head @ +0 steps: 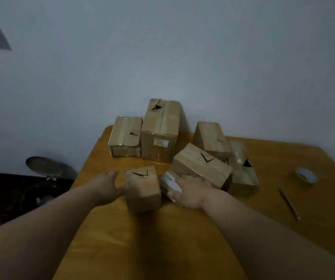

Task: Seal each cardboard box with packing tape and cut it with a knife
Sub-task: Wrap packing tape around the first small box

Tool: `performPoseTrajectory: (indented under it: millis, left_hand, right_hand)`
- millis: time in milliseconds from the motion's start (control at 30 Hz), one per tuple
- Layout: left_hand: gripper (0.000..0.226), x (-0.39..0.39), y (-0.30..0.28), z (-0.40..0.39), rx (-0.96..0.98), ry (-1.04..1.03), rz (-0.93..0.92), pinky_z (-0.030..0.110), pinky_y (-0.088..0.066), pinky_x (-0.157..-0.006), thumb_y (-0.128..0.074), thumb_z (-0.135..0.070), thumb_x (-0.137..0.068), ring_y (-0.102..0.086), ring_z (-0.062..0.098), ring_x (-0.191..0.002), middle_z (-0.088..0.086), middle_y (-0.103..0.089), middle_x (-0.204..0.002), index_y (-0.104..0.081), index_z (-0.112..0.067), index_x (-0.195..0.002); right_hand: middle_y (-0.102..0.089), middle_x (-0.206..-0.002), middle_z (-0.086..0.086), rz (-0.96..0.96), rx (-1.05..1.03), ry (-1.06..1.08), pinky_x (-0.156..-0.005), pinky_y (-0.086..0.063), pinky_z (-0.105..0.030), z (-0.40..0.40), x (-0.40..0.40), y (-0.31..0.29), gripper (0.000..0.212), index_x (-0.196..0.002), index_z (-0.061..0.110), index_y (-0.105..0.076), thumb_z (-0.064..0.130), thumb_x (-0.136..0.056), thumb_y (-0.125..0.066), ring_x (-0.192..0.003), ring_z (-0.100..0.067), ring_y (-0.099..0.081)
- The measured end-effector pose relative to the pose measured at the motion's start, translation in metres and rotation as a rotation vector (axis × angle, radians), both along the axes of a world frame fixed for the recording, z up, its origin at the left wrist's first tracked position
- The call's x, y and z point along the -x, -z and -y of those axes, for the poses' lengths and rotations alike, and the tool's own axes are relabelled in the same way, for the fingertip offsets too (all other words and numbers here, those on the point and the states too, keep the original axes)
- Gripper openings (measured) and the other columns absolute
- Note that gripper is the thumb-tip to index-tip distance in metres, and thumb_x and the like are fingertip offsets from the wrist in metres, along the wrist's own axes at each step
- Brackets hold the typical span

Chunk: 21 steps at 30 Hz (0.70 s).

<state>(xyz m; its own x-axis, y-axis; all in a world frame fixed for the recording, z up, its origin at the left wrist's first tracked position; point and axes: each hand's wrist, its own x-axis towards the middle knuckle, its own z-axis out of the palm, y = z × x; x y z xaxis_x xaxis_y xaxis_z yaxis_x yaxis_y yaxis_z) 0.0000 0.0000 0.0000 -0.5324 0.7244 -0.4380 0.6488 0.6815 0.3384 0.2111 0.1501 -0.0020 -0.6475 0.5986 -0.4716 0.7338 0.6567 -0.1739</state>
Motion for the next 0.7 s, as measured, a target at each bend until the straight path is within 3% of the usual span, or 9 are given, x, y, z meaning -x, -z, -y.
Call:
performPoseTrajectory:
  millis: [133, 267, 367, 433, 533, 600, 700]
  left_hand:
    - [0.082, 0.025, 0.016, -0.006, -0.012, -0.06, 0.081, 0.041, -0.035, -0.111, -0.061, -0.046, -0.091, -0.031, 0.031, -0.142, 0.011, -0.025, -0.159, -0.015, -0.023, -0.156]
    - [0.085, 0.043, 0.033, -0.022, -0.043, -0.059, 0.181, 0.043, -0.032, -0.112, -0.062, -0.046, -0.091, -0.028, 0.03, -0.144, 0.008, -0.022, -0.161, -0.012, -0.025, -0.156]
    - [0.088, 0.05, 0.044, -0.034, -0.074, -0.038, 0.265, 0.043, -0.031, -0.113, -0.062, -0.048, -0.091, -0.028, 0.03, -0.144, 0.008, -0.021, -0.161, -0.009, -0.025, -0.156]
    - [0.087, 0.051, 0.05, -0.039, -0.073, -0.003, 0.319, 0.039, -0.031, -0.111, -0.061, -0.048, -0.091, -0.031, 0.029, -0.142, 0.008, -0.025, -0.16, -0.008, -0.024, -0.157]
    - [0.083, 0.055, 0.053, -0.039, -0.105, -0.03, 0.376, 0.038, -0.035, -0.109, -0.061, -0.045, -0.092, -0.038, 0.028, -0.138, 0.007, -0.031, -0.157, -0.013, -0.023, -0.156]
    - [0.077, 0.06, 0.052, -0.033, -0.138, -0.079, 0.382, 0.038, -0.042, -0.105, -0.062, -0.043, -0.092, -0.046, 0.026, -0.13, 0.007, -0.039, -0.15, -0.022, -0.022, -0.154]
    - [0.062, 0.067, 0.048, -0.013, -0.085, -0.055, 0.347, 0.031, -0.049, -0.089, -0.06, -0.043, -0.093, -0.058, 0.018, -0.106, 0.004, -0.058, -0.124, -0.037, -0.022, -0.148]
  right_hand:
    - [-0.031, -0.155, -0.005, -0.055, 0.11, 0.045, -0.112, -0.032, -0.047, 0.005, 0.033, 0.022, 0.078, -0.152, 0.024, -0.024, 0.068, -0.09, -0.042, -0.139, -0.029, -0.032]
    - [-0.046, -0.141, -0.002, -0.136, 0.237, 0.173, -0.102, -0.042, -0.042, 0.01, 0.066, 0.047, 0.082, -0.148, 0.028, -0.027, 0.068, -0.082, -0.054, -0.124, -0.024, -0.046]
    - [-0.038, -0.15, -0.001, -0.221, 0.342, 0.323, -0.102, -0.038, -0.036, 0.013, 0.082, 0.057, 0.1, -0.153, 0.03, -0.008, 0.064, -0.078, -0.064, -0.132, -0.023, -0.041]
    - [-0.029, -0.156, -0.001, -0.224, 0.345, 0.381, -0.108, -0.035, -0.039, 0.014, 0.09, 0.061, 0.106, -0.154, 0.031, 0.001, 0.061, -0.078, -0.066, -0.138, -0.025, -0.034]
    - [-0.029, -0.154, -0.002, -0.242, 0.349, 0.426, -0.109, -0.035, -0.041, 0.016, 0.097, 0.063, 0.105, -0.154, 0.032, -0.001, 0.051, -0.079, -0.072, -0.136, -0.025, -0.035]
    - [-0.034, -0.15, 0.0, -0.277, 0.374, 0.436, -0.109, -0.037, -0.041, 0.019, 0.1, 0.063, 0.1, -0.154, 0.031, -0.007, 0.042, -0.08, -0.074, -0.133, -0.022, -0.038]
    - [-0.041, -0.147, 0.002, -0.306, 0.428, 0.443, -0.11, -0.037, -0.04, 0.027, 0.101, 0.061, 0.09, -0.153, 0.032, -0.015, 0.035, -0.084, -0.072, -0.132, -0.02, -0.041]
